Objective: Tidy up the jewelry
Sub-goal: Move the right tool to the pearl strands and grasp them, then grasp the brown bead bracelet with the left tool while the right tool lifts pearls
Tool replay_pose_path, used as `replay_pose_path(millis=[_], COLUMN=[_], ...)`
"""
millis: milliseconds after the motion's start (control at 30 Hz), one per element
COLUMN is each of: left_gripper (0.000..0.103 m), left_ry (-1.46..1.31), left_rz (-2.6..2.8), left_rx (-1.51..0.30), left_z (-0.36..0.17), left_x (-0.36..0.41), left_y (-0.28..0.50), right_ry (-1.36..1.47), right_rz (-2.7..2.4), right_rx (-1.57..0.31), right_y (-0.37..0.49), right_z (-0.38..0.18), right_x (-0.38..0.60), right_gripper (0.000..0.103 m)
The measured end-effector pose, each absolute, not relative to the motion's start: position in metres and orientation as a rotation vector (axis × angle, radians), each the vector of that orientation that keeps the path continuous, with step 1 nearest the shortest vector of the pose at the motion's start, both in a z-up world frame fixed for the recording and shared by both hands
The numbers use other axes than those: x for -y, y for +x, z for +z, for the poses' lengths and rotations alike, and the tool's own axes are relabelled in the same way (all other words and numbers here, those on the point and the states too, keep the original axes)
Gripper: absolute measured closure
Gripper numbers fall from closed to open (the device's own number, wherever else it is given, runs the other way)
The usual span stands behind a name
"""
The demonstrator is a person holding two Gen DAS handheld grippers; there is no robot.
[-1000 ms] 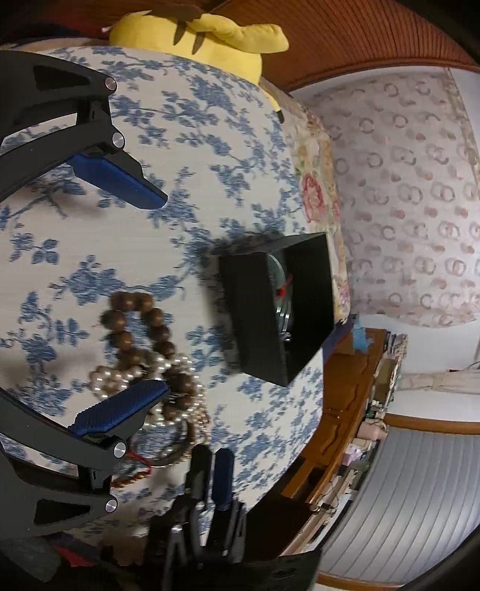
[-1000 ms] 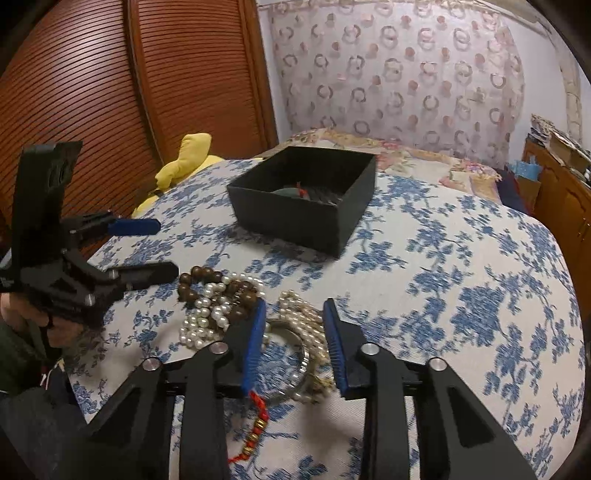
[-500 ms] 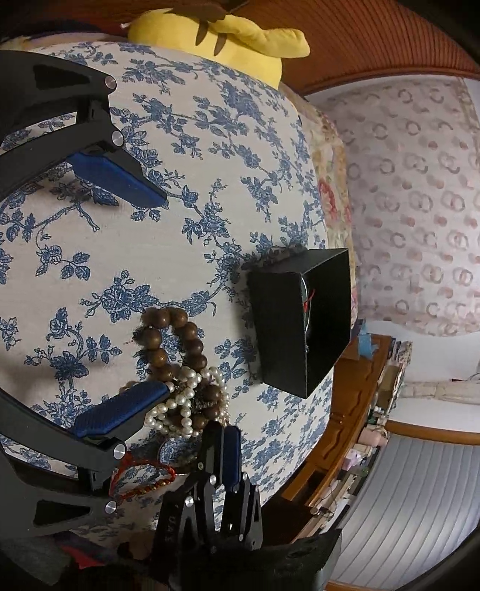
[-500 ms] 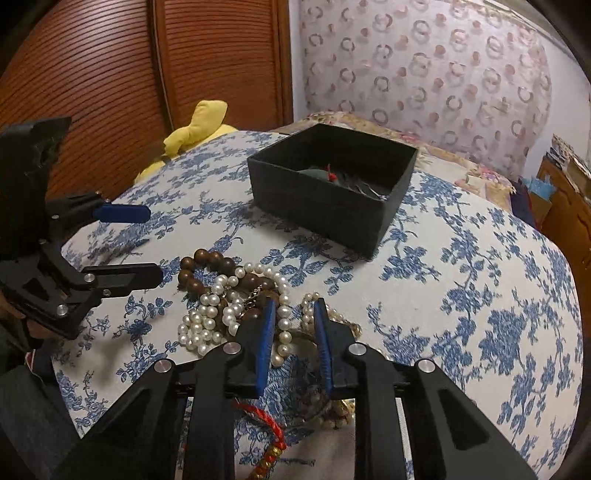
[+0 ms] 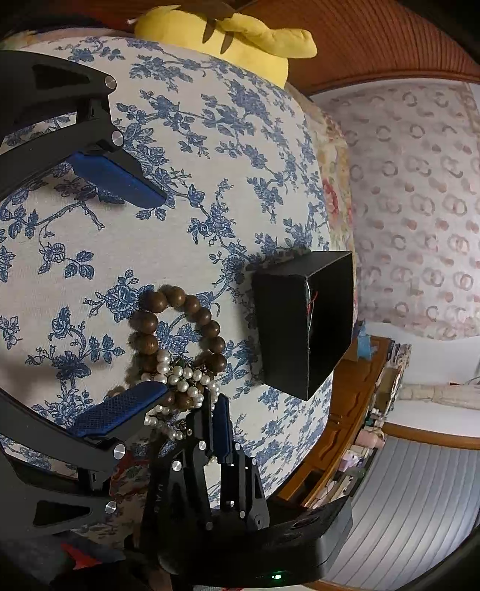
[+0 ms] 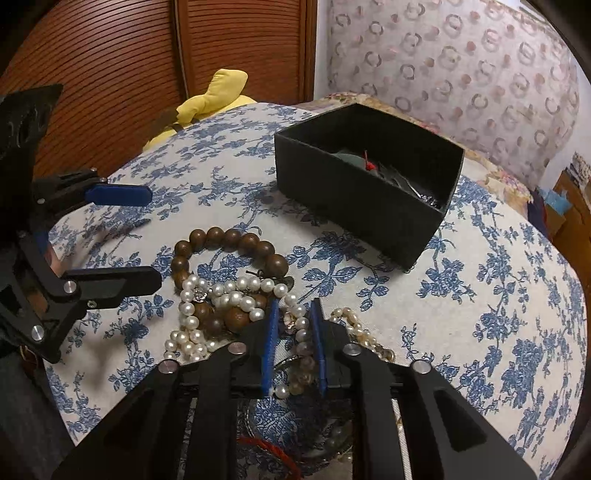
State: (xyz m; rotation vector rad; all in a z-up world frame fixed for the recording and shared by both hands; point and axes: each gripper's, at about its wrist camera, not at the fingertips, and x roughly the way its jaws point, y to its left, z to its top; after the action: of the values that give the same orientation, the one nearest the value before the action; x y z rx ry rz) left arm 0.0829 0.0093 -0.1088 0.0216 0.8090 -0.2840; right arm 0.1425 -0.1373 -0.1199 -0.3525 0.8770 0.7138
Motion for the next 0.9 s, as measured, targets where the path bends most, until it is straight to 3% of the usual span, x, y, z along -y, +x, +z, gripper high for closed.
replay_pose_path(millis=[700,900], left_gripper=[0.012,0.031], left_ry=[-0.014,-0.009], left_rz=[-0.297,-0.333], left_rx=[-0.814,-0.841], left_z=[-0.11,-0.113], left_x=[-0.014,-0.007], left_y=[0.095,0.11], right_ry=[-0.206,-0.214], right_rz=[0.686,0.673], right_rx=[-0.581,-0.533], right_y=[0.109,0.103], right_z=[-0.024,-0.006], right_x=[0.181,0.184], right_gripper=[0.089,0.089])
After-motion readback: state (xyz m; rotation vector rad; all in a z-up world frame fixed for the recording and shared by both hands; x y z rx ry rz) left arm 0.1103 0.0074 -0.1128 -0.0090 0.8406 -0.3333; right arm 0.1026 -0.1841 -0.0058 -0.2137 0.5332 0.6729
